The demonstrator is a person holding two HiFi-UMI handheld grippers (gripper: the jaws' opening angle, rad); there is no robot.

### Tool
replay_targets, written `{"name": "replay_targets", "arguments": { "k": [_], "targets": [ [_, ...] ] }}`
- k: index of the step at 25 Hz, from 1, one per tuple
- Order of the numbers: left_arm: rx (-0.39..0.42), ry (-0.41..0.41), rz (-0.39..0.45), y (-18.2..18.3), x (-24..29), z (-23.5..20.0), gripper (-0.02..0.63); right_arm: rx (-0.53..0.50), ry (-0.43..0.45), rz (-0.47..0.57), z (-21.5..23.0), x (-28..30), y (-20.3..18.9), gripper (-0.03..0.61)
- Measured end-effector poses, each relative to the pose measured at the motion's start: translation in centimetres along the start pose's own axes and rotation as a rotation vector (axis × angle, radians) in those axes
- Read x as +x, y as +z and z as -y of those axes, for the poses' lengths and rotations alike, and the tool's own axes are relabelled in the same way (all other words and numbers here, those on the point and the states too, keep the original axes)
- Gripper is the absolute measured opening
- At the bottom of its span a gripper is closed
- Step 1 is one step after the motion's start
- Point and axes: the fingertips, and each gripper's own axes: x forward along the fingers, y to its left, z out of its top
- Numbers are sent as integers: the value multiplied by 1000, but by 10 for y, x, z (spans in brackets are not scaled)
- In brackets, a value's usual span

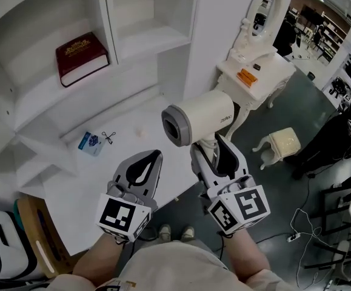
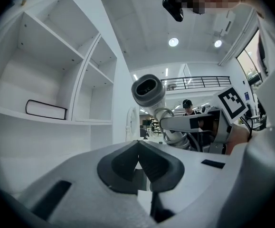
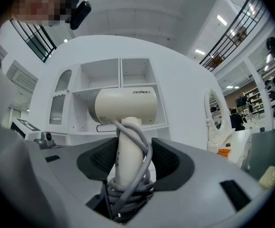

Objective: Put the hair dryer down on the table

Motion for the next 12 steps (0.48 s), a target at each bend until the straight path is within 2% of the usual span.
{"name": "replay_targets", "arguments": {
  "k": [5, 9, 12],
  "targets": [
    [12, 16, -98, -44, 46, -25, 14, 35, 7, -51, 21, 48, -26, 221],
    [-65, 29, -199, -96, 77, -48, 14, 49, 1, -135, 41, 87, -67, 221],
    [-156, 73, -197, -129, 91, -69, 14, 71, 1, -209, 57, 112, -110, 221]
  ]
}}
